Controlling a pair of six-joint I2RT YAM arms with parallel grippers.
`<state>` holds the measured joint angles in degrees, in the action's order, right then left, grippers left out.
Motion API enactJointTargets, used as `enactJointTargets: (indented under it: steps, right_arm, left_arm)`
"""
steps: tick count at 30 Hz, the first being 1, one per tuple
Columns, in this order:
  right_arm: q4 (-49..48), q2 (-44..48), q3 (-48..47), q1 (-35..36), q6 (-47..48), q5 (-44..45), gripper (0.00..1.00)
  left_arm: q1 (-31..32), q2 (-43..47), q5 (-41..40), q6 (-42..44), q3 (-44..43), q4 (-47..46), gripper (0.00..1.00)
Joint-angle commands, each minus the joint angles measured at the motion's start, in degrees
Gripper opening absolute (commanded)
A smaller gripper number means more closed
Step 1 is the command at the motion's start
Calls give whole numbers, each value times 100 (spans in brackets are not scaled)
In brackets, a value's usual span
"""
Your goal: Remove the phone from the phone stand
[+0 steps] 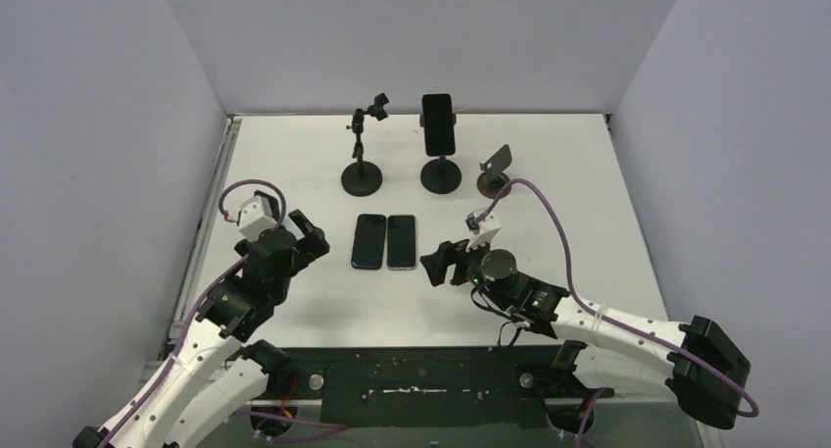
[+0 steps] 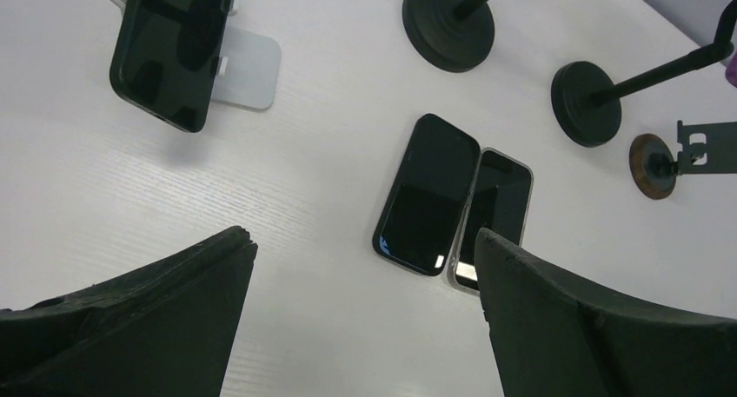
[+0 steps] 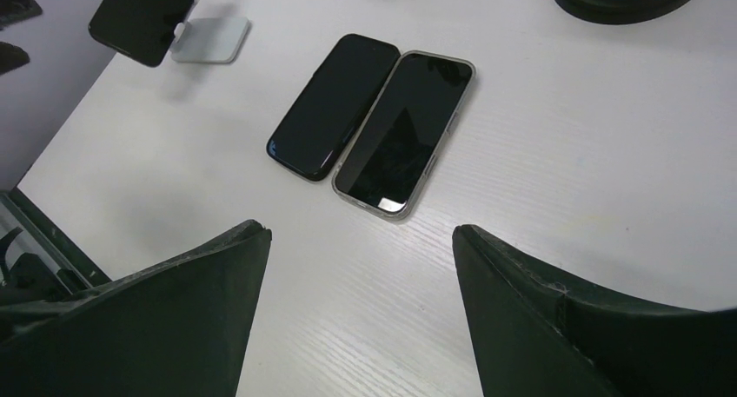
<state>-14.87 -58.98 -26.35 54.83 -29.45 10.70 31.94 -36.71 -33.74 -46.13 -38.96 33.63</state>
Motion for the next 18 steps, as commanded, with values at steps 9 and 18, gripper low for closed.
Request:
enactJointTargets:
  steps: [9,18]
  right_arm:
    - [-401,549,-2,-61,154,162,79]
    - [-424,529,-59,-106,98,-388,79]
  left_arm:
    - [-1418,-408,2541,-368,-129,-731,92]
    - [-1441,-753,2423,-480,-441,-331,89]
